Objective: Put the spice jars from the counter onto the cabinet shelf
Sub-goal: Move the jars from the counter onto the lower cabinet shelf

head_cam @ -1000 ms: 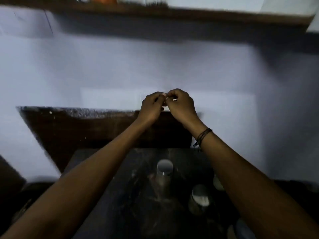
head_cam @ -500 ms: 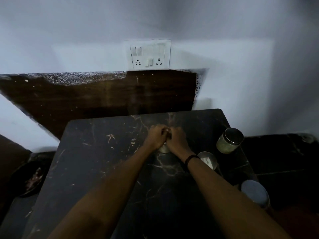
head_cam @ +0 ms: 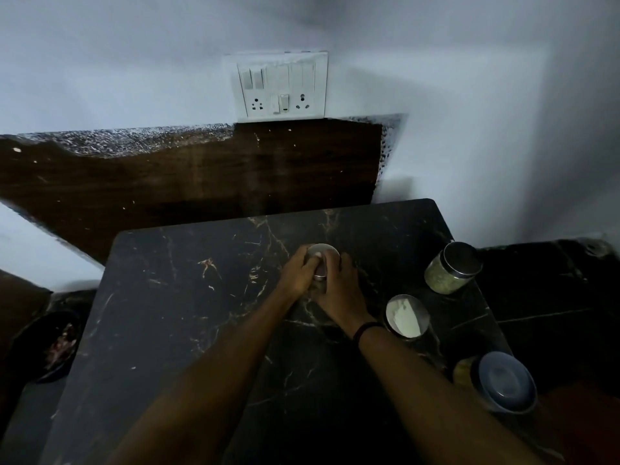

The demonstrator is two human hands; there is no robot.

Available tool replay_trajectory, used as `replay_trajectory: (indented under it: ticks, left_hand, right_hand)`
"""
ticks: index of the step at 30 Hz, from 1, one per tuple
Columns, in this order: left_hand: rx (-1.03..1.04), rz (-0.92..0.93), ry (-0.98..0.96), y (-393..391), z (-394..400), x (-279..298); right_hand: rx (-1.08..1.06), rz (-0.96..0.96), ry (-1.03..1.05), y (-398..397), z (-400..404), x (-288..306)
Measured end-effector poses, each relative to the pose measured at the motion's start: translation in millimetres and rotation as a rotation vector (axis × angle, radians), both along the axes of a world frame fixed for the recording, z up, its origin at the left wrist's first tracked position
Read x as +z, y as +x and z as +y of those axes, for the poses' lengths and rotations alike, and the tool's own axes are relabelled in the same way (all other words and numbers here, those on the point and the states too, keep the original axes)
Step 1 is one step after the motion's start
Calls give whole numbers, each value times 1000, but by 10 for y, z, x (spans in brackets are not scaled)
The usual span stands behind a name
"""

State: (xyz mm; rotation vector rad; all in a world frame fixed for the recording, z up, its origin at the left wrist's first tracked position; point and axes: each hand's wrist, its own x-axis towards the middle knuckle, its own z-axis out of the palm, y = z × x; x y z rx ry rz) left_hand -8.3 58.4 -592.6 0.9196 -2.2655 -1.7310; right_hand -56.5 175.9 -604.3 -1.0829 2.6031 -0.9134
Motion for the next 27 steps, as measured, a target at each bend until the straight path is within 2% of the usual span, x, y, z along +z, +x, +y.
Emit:
replay_trajectory:
  ticks: [4,7,10,12,17,22,27]
  left_hand:
    - [25,56,92,49,-21,38]
    - [152,65,213,109,-69,127]
    - [222,112,192,135,-76,242]
    - [252,120,178,127,-57,307]
    - [289,174,318,264,-9,407]
    - [263,294,479,432,130,512]
    - [305,336,600,495,244,571]
  right_hand:
    - [-89,-166,-164,-32,-69,41]
    - [-111,-212,-288,-45,-25,131]
    - [-128,-174,-391,-45,28,219]
    - [-131,-220,-473,-56,40,289]
    - [-130,-525,-660,-17,95,474]
    - [-196,-712,-666,-24,146,598]
    - [-213,-838,-640,31,171,644]
